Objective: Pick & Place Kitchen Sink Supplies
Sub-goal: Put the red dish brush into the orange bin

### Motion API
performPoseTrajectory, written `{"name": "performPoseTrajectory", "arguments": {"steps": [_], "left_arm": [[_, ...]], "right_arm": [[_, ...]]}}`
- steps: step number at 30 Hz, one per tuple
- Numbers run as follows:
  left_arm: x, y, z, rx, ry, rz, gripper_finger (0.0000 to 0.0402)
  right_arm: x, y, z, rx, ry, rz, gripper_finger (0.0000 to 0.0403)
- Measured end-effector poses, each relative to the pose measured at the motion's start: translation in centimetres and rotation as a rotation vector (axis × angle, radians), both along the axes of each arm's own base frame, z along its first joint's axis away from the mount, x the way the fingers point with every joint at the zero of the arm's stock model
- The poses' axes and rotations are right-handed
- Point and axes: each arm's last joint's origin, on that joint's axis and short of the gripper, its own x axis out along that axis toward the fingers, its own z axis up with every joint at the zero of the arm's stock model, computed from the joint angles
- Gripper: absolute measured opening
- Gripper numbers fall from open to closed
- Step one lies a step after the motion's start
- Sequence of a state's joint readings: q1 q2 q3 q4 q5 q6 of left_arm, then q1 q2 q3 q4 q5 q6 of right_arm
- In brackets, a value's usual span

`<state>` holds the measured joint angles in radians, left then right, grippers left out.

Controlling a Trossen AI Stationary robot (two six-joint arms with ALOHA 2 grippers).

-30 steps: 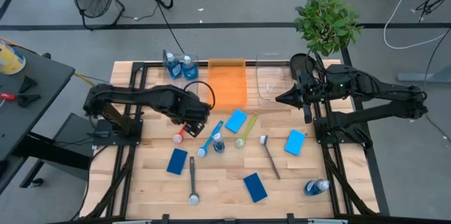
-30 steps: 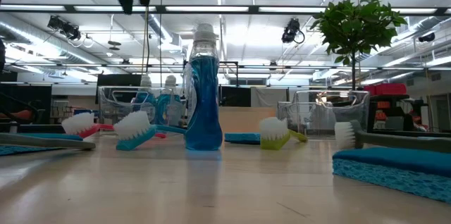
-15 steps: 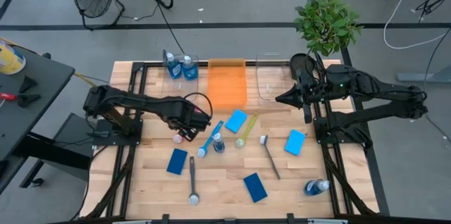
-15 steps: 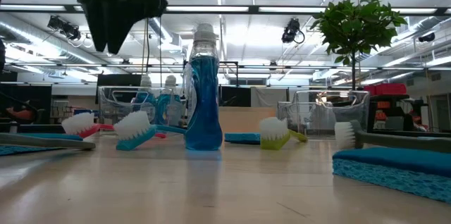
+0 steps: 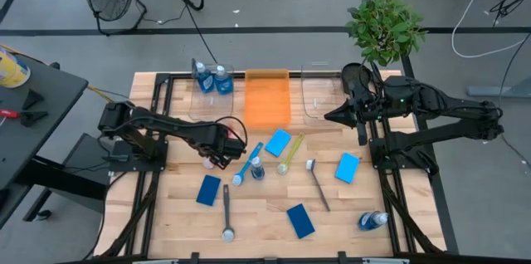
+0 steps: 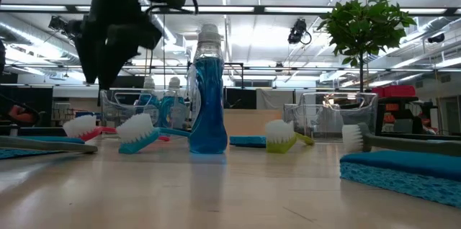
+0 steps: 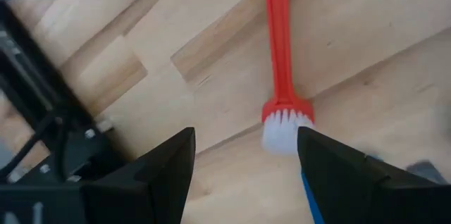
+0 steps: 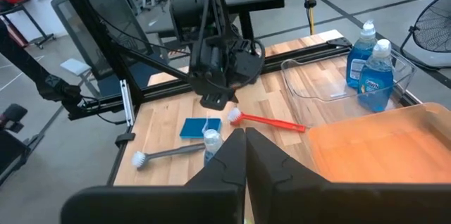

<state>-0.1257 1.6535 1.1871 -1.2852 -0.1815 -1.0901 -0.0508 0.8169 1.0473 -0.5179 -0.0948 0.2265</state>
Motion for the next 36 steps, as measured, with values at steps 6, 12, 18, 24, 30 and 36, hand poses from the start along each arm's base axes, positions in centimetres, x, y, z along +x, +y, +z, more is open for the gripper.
{"name": "performPoseTrajectory", "arguments": {"steps": [6, 12, 18, 24, 30, 36], "left_arm": [[0.0, 0.0, -1.9, -0.02, -0.046, 0.004, 0.0252], [0.1, 0.0, -3.2, -0.024, -0.105, 0.002, 0.0252], [-0.4, 0.0, -4.6, -0.021, -0.115, 0.036, 0.0252], [-0.9, 0.1, -6.2, -0.032, -0.148, 0.058, 0.0252], [-1.0, 0.0, -6.9, -0.049, -0.171, 0.079, 0.0251], [-0.8, 0.0, -6.9, -0.055, -0.193, 0.079, 0.0222]], "right_arm": [[0.0, 0.0, 0.0, 0.0, 0.0, 0.0, 0.0006], [0.0, 0.0, 0.0, 0.0, 0.0, 0.0, 0.0006], [0.0, 0.0, 0.0, 0.0, -0.001, 0.0, 0.0006], [0.0, 0.0, 0.0, 0.0, -0.001, 0.0, 0.0006], [0.0, 0.0, 0.0, 0.0, 0.0, 0.0, 0.0006], [0.0, 0.0, 0.0, 0.0, -0.001, 0.0, 0.0006]]}}
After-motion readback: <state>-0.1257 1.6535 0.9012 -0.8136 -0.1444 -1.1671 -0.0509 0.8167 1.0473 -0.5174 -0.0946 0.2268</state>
